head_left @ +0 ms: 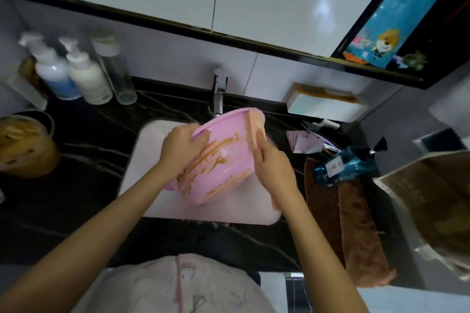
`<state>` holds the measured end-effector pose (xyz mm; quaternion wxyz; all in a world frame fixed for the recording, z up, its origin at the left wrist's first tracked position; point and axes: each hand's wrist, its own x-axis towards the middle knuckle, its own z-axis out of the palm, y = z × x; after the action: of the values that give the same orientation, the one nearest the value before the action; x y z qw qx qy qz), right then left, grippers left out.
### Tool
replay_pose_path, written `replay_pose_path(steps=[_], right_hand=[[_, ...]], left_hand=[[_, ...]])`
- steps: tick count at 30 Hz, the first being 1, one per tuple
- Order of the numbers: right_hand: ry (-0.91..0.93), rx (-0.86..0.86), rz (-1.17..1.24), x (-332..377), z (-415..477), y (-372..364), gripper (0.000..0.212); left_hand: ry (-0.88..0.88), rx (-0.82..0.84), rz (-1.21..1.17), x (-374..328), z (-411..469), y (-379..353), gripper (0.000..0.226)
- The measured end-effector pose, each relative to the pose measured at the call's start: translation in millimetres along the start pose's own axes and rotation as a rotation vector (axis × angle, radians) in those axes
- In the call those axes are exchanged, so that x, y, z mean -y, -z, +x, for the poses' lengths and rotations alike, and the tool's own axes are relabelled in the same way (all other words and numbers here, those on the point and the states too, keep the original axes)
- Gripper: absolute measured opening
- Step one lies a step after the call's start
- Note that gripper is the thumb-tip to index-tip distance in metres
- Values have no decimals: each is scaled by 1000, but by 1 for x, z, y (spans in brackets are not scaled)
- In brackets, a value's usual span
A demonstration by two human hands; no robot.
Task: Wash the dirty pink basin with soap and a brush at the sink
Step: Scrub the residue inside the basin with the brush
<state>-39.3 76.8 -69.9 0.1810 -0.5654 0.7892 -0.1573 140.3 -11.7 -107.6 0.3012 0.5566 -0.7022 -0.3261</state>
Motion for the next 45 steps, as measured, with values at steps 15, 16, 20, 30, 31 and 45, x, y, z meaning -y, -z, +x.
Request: replay_pose_path(steps=[15,16,20,30,31,45], right_hand=[[15,131,-132,21,-13,3,49],[5,112,-152,19,-7,4,50],[-241,115,-228,-1,5,17,42],[-190,2,-71,10,-12,-1,53],[-136,46,-59,19,-24,-4,54],[-253,28,-27,26,5,-3,57]], left_hand=[[-109,-45,339,-20,24,-15,42],[-104,-47,330,-20,24,-15,42],[-79,-74,306,-14,25,-6,46],[-55,-55,290,-16,28,-7,45],[-57,-48,292,-18,28,-8,45],[-45,-61,285,-15,25,-7,41]])
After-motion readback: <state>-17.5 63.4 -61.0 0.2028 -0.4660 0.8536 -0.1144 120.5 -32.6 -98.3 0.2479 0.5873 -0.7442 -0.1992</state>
